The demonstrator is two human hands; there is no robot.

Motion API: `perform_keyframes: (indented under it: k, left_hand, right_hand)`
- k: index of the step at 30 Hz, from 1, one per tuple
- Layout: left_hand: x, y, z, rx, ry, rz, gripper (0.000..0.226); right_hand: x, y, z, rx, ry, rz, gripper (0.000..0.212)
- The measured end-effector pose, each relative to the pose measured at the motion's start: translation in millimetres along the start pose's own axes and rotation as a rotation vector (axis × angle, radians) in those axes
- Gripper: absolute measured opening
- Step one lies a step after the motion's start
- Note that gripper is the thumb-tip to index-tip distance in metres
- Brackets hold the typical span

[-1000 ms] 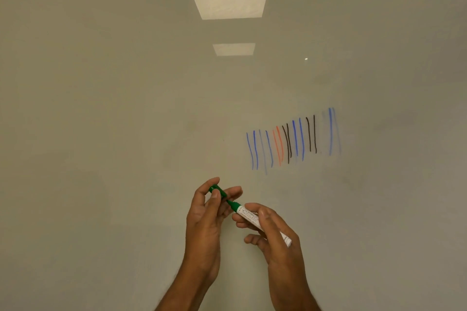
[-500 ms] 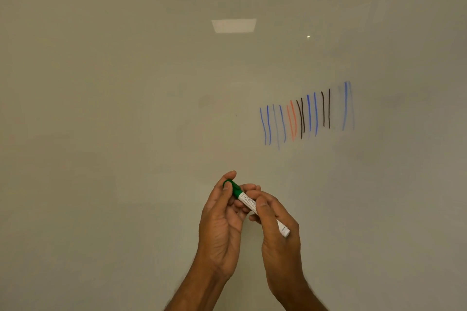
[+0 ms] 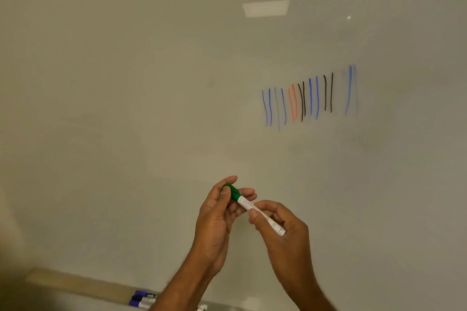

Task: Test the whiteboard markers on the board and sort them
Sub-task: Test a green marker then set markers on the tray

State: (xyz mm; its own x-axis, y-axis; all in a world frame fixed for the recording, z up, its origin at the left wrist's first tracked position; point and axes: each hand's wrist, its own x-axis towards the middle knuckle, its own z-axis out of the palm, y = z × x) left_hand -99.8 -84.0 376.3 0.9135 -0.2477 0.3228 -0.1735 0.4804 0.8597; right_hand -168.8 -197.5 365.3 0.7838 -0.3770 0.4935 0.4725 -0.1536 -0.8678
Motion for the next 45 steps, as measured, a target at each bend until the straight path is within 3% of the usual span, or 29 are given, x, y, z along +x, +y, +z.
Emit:
perform_keyframes:
  k: [4, 9, 14, 22, 26, 35, 41, 45]
  left_hand:
    - [-36, -23, -10, 0.256, 0.080, 0.032, 0.034]
    - [-83, -46, -31, 0.490, 0.213, 0.066, 0.032]
    - [-115, -65, -69, 0.731, 0.235, 0.030, 0.036]
    - [-163, -89, -157, 1.455, 0.152, 0.068, 0.057]
    - [-190, -102, -217, 1.725, 0.158, -0.047, 0.066]
    - [-250, -130, -349, 1.838, 0.155, -0.306, 0.072]
    - [-283, -150, -418, 1.822, 0.193, -0.407, 0.072]
    - [-299, -167, -448, 1.806, 0.195, -0.434, 0.069]
  right_hand:
    - [-25, 24, -16, -0.256, -0.113, -0.027, 0.028]
    - [-59, 60, -15, -0.529, -0.167, -0.136, 0.030]
    - [-89, 92, 0, -0.650, -0.173, -0.298, 0.014]
    - [-128, 145, 43, -0.718, -0.243, -0.288, 0.026]
    - [-152, 180, 79, -0.755, -0.336, -0.249, 0.029]
    - [-222, 262, 168, -0.864, -0.512, -0.198, 0.015]
    - [-269, 309, 214, -0.937, -0.643, -0.139, 0.023]
    - [-299, 342, 237, -0.973, -0.746, -0.072, 0.043]
